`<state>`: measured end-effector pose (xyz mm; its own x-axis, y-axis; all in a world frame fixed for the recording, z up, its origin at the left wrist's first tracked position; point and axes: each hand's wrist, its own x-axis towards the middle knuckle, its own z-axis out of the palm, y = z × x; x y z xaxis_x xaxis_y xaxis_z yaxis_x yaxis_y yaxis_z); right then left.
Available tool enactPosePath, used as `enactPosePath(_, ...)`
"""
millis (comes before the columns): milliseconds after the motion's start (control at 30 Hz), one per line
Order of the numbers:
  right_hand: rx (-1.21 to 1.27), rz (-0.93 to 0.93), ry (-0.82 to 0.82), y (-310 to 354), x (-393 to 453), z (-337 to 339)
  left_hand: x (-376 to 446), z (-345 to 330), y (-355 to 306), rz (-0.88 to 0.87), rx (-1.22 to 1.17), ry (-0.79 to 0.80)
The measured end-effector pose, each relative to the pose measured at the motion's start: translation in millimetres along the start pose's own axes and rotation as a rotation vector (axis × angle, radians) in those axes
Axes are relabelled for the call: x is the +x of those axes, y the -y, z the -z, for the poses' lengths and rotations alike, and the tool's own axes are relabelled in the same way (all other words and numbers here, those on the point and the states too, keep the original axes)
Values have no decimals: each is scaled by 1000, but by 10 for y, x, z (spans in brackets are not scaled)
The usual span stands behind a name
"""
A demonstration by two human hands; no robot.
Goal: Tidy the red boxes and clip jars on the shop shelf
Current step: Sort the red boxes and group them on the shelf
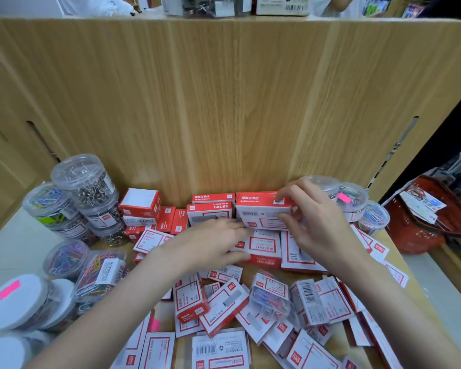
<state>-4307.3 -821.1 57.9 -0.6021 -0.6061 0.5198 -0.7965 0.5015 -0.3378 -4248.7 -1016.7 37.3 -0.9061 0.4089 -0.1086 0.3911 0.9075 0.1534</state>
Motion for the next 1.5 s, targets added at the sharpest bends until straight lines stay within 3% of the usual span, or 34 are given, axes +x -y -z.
enactPosePath(167, -5, 4, 32, -24, -13, -8, -44, 14, -3, 56, -82, -164)
enactPosePath(300, 33, 13, 84, -2, -1, -38, -198, -73, 15, 76, -346, -394)
enactPosePath(467, 40, 30, 120, 3, 64, -84, -237, -115, 1, 206, -490, -525)
enactPosePath(533, 49, 29, 120, -3, 80, -67, -277, -102, -33, 236, -571, -545)
enactPosePath(633, 82, 14, 116, -19, 87, -71, -364, -97, -62, 242, -747, -436)
enactPosePath(733, 174, -31, 93, -3, 63, -104, -392, -133, -25, 209, -616, -386)
enactPosePath(1000, 13, 3, 163, -93, -5, -139, -246, -149, -14, 298, -631, -524)
enactPosePath(1167, 101, 7, 93, 59, -83, 89, -146, -207, -85, 310, -585, -614)
enactPosePath(1267, 253, -6, 339, 232, -182, 242, -216, -233, -145, 326, -606, -698)
enactPosePath(1367, 79, -49, 718, 339, -314, 146, -367, -241, -176, 312, -537, -778)
enactPosePath(1500, -72, -36, 736, 378, -327, 32, -601, -259, -219, 334, -449, -800)
